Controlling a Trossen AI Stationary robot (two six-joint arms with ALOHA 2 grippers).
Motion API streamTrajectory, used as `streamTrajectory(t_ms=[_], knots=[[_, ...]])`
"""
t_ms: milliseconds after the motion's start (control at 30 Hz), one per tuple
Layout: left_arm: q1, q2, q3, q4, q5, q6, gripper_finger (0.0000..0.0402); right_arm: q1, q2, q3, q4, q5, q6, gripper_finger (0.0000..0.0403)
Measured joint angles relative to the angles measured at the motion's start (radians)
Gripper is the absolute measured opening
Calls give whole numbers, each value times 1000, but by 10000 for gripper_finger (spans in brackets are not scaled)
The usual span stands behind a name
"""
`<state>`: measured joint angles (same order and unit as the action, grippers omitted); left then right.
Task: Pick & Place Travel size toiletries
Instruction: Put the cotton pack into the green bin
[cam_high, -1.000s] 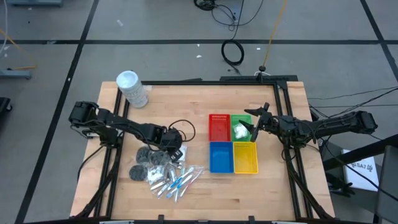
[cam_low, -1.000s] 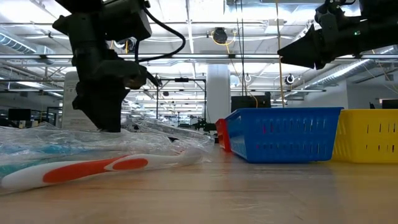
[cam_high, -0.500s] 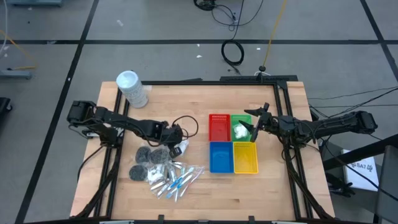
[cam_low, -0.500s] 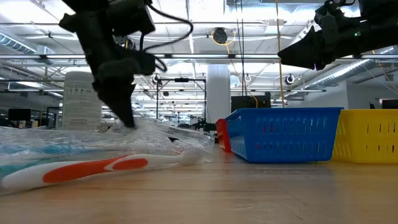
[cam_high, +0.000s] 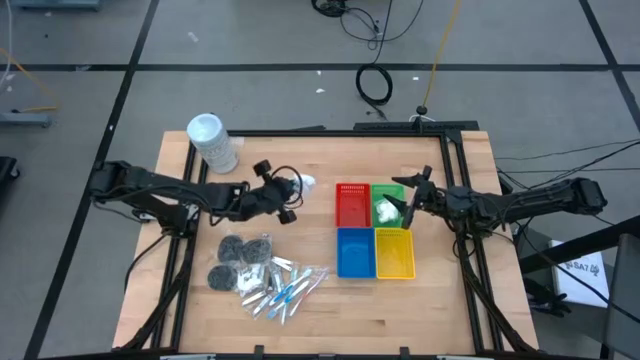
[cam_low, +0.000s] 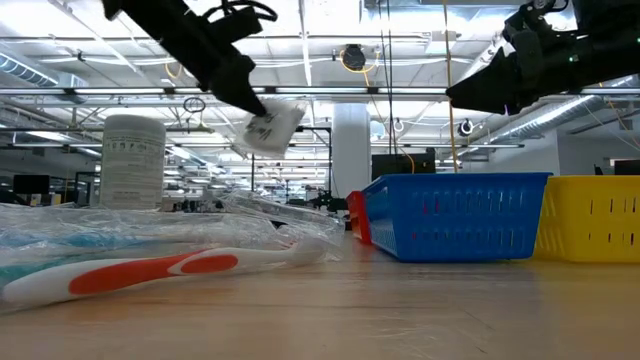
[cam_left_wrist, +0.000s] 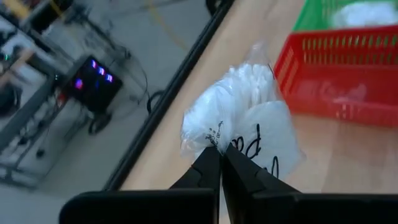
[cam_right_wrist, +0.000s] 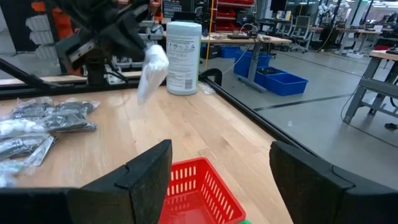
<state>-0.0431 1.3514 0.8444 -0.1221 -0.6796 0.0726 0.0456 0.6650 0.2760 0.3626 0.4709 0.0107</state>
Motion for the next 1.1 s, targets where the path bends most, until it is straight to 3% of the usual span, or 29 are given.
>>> streamTrajectory(t_ms=[200,267,667,833,1100], knots=[[78,13,-129,500,314,218,1,-9,42,0,31,0,3,256],[97,14,-152,616,363,247,1,-19,72,0,75,-1,22,256],[117,62,-132,719,366,312,1,-62,449,1,553,-31,-31,256],[116,134,-132,842,369,314,0,-91,579,20,723,-148,0,256],[121,244,-49,883,431,329,0,-90,719,111,787,-212,32,297]])
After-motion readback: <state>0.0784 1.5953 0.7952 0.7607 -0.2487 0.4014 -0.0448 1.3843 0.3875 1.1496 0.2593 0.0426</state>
